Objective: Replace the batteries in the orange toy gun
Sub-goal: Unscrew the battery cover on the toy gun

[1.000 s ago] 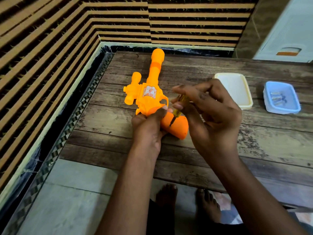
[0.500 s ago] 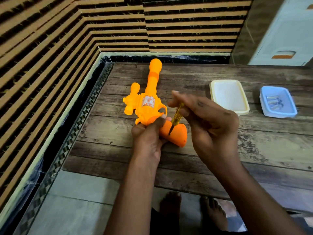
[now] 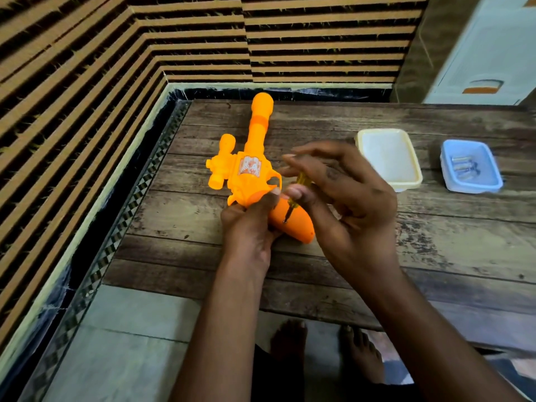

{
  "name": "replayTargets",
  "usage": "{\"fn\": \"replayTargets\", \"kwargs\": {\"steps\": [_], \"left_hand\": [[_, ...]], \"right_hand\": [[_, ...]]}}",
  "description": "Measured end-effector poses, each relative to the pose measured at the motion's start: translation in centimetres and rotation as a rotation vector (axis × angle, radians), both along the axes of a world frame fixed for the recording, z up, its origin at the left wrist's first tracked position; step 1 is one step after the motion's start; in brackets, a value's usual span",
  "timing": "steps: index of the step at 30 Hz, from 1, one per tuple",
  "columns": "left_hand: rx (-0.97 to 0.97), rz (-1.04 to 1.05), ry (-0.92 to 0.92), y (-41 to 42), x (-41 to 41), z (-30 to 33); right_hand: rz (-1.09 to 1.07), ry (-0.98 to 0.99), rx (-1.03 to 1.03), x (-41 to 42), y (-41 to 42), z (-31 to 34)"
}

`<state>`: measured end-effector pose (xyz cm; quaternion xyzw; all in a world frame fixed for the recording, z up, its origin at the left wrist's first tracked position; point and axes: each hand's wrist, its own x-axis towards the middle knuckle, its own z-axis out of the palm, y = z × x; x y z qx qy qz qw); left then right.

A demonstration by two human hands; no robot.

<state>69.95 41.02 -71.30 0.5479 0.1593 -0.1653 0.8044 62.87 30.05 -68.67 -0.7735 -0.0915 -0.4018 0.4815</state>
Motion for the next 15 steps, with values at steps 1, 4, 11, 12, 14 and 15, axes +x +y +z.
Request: {"fn": "replayTargets", "kwargs": {"steps": [1, 4, 11, 12, 14, 15], "left_hand": [[0.0, -0.001, -0.003, -0.07, 0.01, 0.01], [-0.012, -0.015, 0.018, -0.21, 0.01, 0.14], [-0.005, -0.038, -0.015, -0.13, 0.0, 0.06], [-0.004, -0.038, -0.015, -0.15, -0.03, 0.15], [-0.013, -0.026, -0.007, -0.19, -0.02, 0.25], [-0.017, -0.022, -0.003, -0.22, -0.01, 0.25]], "right_hand": [[-0.019, -0.006, 0.01, 0.07, -0.08, 0.0], [-0.018, -0.005, 0.026, 0.05, -0.24, -0.05], [-0.016, 0.017, 0.008, -0.01, 0.09, -0.06], [-0.018, 0.013, 0.008, 0.07, 0.11, -0.1], [-0.007, 0.017, 0.011, 0.14, 0.06, -0.08], [0.008, 0.026, 0.012, 0.14, -0.03, -0.05]]}}
